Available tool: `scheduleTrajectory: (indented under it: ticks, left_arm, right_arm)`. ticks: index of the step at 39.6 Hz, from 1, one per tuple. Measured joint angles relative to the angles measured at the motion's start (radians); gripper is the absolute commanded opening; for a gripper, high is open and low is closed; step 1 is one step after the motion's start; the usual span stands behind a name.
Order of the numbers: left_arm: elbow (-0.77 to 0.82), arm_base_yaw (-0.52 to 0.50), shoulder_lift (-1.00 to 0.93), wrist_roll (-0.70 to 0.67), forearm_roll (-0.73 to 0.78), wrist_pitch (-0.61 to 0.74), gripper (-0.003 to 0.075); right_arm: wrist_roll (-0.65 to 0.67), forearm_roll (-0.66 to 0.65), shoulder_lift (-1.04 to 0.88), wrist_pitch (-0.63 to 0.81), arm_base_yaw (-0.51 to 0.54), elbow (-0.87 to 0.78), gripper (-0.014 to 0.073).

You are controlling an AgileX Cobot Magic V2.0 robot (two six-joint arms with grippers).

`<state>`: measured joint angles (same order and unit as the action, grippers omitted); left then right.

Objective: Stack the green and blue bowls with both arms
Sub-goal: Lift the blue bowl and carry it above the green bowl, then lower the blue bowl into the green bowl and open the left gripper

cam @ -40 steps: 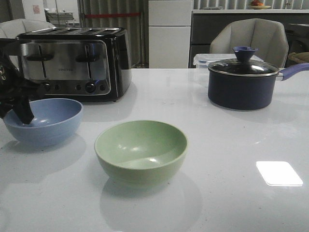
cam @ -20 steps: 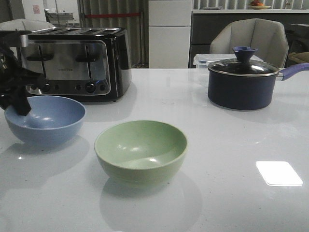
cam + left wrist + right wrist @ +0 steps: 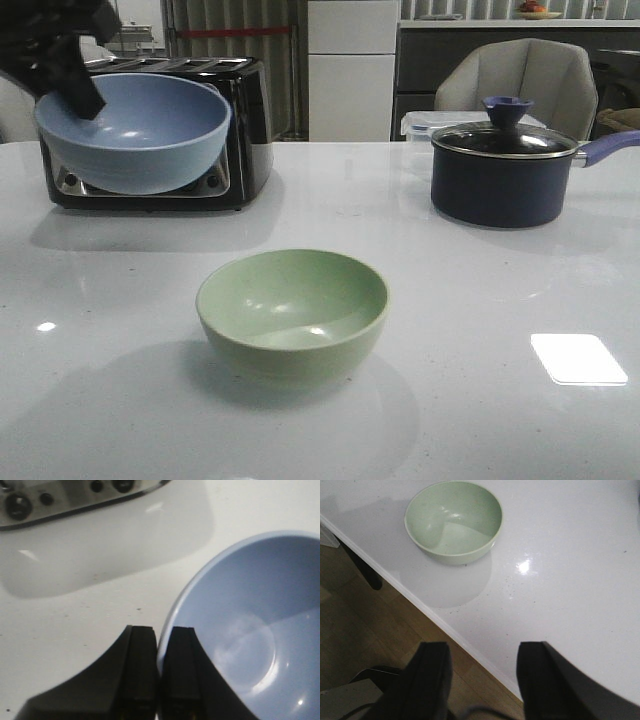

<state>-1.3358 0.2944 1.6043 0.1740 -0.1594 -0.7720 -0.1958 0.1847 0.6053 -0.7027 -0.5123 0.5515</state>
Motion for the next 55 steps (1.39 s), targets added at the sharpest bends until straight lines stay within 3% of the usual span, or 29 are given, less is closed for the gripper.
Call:
scheduleTrajectory:
  ticks: [11, 20, 52, 55]
  left_arm:
    - [0.015, 0.119, -0.007, 0.124, -0.203, -0.036, 0.0094]
    - [0.024, 0.167, 0.037, 0.144, -0.229, -0.012, 0.0094]
    - [0.024, 0.169, 0.210, 0.146, -0.267, 0.003, 0.0104]
    - [0.024, 0.169, 0.234, 0.146, -0.269, 0.008, 0.0137]
  right_arm:
    - [0.000, 0.000, 0.000, -0.002, 0.000, 0.000, 0.0427]
    - [0.000, 0.000, 0.000, -0.004, 0.000, 0.000, 0.0427]
    - [0.000, 0.000, 0.000, -0.007, 0.000, 0.000, 0.0427]
    - [0.000, 0.000, 0.000, -0.007, 0.000, 0.000, 0.0427]
